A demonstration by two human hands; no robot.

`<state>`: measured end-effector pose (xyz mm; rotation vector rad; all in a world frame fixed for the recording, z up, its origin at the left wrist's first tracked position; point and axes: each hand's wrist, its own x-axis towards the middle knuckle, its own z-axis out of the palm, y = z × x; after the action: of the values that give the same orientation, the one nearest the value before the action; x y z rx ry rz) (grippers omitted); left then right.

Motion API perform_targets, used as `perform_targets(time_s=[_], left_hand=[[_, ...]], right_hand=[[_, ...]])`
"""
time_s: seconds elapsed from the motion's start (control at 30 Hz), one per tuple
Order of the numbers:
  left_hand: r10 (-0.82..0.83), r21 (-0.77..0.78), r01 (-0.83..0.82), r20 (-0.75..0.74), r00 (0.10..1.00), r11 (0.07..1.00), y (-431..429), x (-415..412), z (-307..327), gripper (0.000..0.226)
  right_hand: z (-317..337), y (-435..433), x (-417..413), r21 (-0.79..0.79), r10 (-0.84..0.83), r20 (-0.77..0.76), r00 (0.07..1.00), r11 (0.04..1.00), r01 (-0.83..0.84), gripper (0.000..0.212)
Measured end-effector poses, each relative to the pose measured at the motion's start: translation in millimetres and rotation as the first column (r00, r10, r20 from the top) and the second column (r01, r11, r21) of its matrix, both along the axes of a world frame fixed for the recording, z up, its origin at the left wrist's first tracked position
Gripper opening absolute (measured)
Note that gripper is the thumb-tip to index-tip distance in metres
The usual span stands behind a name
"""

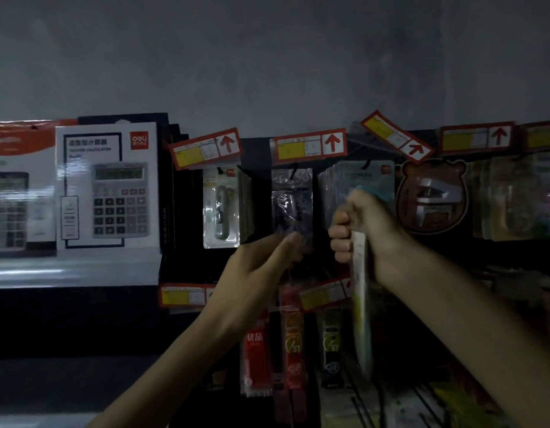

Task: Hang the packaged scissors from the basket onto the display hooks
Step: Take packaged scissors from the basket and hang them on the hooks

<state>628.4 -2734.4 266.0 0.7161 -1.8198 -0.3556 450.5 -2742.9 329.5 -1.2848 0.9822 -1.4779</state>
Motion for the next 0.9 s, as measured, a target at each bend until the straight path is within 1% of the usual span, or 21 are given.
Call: perform_targets(time_s=[0.1,0.17,0.23,0.3,0.37,0.47,0.53,0.57,0.6,0.63,0.67,0.7,0.73,0.77,0.8,0.83,0.87,0.9], left_hand=[[-0.109,0.113,0.12,-0.097,0.989,0.986,10,3,-1,0.055],[-0.197,0.174,0.221,-0.144,0.97,0.96,18,4,-1,0.052],[-0.237,0.185,0.263,-0.148,0.96,0.947,25,6,-1,0.048],[-0.229,0.203,0.267,-0.194,0.954,0.942,26,6,-3,0.039],[-0.177,0.229,0.242,-0.269,0.947,0.943,20,8,-5,0.027],[-0.105,0.251,0.191,-0.318,0.942,0.949,14,14,-6,0.016],[-0.083,0.25,0.171,-0.327,0.941,0.953,15,19,-6,0.017],[-0.072,0.252,0.165,-0.343,0.937,0.954,17,21,-7,0.019],[-0.066,0.26,0.169,-0.362,0.93,0.951,17,24,-7,0.018],[-0.063,0.273,0.176,-0.377,0.924,0.946,17,28,-8,0.018],[-0.049,0.287,0.173,-0.393,0.918,0.942,16,32,-8,0.019],[-0.025,0.299,0.16,-0.408,0.913,0.941,16,37,-9,0.021],[-0.001,0.311,0.145,-0.421,0.907,0.939,15,41,-9,0.021],[0.019,0.323,0.133,-0.427,0.904,0.937,14,45,-10,0.022],[0.038,0.336,0.121,-0.43,0.902,0.934,14,47,-10,0.023],[0.052,0.344,0.112,-0.434,0.9,0.932,13,50,-9,0.025],[0.061,0.347,0.109,-0.444,0.894,0.932,13,52,-9,0.025],[0.062,0.348,0.115,-0.459,0.886,0.93,13,54,-9,0.024]], right_hand=[[2,0,17,-0.02,-0.129,-0.054,0.99,0.991,0.129,0.024],[4,0,27,-0.019,-0.142,-0.034,0.989,0.99,0.141,0.017],[7,0,36,-0.017,-0.129,-0.003,0.992,0.992,0.129,0.018],[8,-2,43,-0.029,-0.131,0.007,0.991,0.991,0.131,0.016],[9,-4,49,-0.063,-0.12,0.007,0.993,0.991,0.12,0.014],[6,-4,53,-0.124,-0.046,-0.001,0.999,0.991,0.046,0.015],[1,-3,52,-0.152,-0.026,-0.075,0.997,0.988,0.014,0.014],[-1,-3,50,-0.166,-0.042,-0.141,0.989,0.986,0.018,0.019],[-4,-4,48,-0.208,-0.087,-0.239,0.967,0.978,0.036,0.025],[-9,-7,45,-0.289,-0.176,-0.388,0.905,0.955,0.062,0.029],[-14,-10,42,-0.399,-0.306,-0.539,0.785,0.913,0.082,0.033],[-18,-14,40,-0.506,-0.435,-0.641,0.632,0.859,0.079,0.037],[-20,-17,39,-0.569,-0.517,-0.686,0.512,0.82,0.065,0.041],[-21,-20,37,-0.573,-0.529,-0.721,0.447,0.818,0.044,0.045],[-20,-24,36,-0.532,-0.486,-0.762,0.428,0.847,0.014,0.048],[-18,-29,36,-0.465,-0.418,-0.808,0.415,0.885,-0.015,0.052],[-16,-38,37,-0.388,-0.348,-0.86,0.372,0.921,-0.035,0.054],[-14,-46,39,-0.318,-0.295,-0.911,0.287,0.947,-0.036,0.056]])
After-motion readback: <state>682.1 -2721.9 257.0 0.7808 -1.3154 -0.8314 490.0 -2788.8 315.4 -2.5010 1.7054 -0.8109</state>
